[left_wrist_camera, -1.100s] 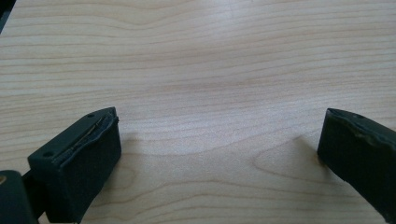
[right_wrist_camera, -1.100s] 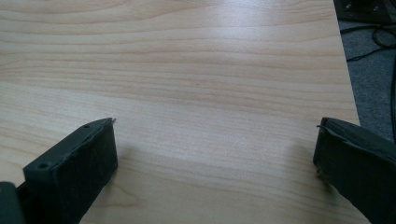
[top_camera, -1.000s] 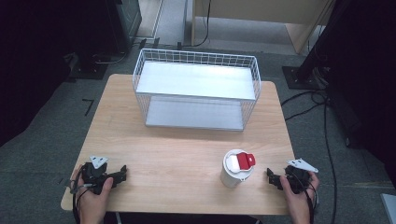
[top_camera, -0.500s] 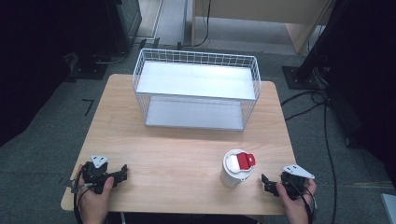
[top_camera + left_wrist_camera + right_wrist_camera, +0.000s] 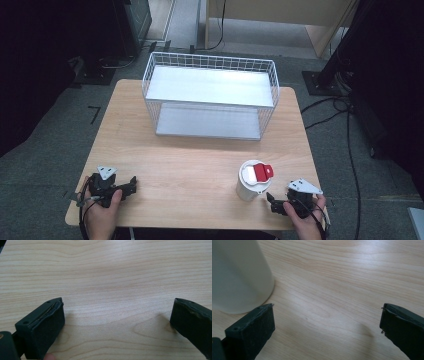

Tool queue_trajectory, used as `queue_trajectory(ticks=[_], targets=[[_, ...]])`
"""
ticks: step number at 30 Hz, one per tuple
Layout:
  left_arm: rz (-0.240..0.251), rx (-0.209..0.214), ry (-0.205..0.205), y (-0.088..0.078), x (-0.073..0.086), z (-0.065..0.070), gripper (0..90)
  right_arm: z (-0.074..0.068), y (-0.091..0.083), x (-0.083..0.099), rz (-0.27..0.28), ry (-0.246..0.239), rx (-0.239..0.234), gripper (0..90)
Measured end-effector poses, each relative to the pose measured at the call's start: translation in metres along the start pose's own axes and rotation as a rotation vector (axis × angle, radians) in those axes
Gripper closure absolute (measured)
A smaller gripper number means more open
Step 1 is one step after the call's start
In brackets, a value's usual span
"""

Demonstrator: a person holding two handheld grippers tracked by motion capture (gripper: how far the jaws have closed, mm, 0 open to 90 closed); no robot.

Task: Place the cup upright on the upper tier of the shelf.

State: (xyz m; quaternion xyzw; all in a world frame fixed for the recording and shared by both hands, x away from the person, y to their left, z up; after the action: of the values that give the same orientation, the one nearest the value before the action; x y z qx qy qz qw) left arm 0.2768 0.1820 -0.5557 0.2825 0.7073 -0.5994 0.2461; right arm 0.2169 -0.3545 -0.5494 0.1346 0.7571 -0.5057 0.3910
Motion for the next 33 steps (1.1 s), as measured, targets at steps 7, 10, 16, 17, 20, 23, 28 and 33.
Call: queue_trajectory(ticks=[7,10,16,17,20,23,28,33], targets=[[0.0,0.0,0.0,0.0,0.0,0.0,0.0,-0.016,0.004,-0.001,-0.009,-0.041,-0.047,0.0],[0.0,0.0,0.0,0.0,0.0,0.0,0.0,-0.02,0.006,-0.001,-0.011,-0.056,-0.066,0.0],[0.0,0.0,0.0,0.0,0.0,0.0,0.0,-0.029,0.01,-0.001,-0.025,-0.087,-0.104,0.0],[0.0,0.0,0.0,0.0,0.0,0.0,0.0,-0.032,0.012,-0.001,-0.029,-0.093,-0.113,0.0],[0.0,0.0,0.0,0.0,0.0,0.0,0.0,-0.036,0.013,-0.002,-0.026,-0.106,-0.133,0.0],[0.0,0.0,0.0,0.0,0.0,0.0,0.0,-0.039,0.013,-0.003,-0.018,-0.109,-0.147,0.0],[0.0,0.0,0.0,0.0,0.0,0.0,0.0,-0.047,0.014,-0.006,0.008,-0.113,-0.219,0.3],[0.0,0.0,0.0,0.0,0.0,0.0,0.0,-0.05,0.015,-0.009,0.031,-0.105,-0.258,0.5]])
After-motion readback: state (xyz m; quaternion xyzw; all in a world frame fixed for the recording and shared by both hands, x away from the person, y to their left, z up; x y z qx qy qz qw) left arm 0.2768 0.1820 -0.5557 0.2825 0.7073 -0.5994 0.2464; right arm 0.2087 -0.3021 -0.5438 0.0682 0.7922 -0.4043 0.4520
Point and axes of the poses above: each handheld gripper's, and its own axes: y roughly forward along the jaws, x roughly out of its underside, z roughly to its right, the point moved 5 cm from there along y, roughly forward along the jaws, and after that the axes turned 12 degrees about -x, right-handed, at the moved point
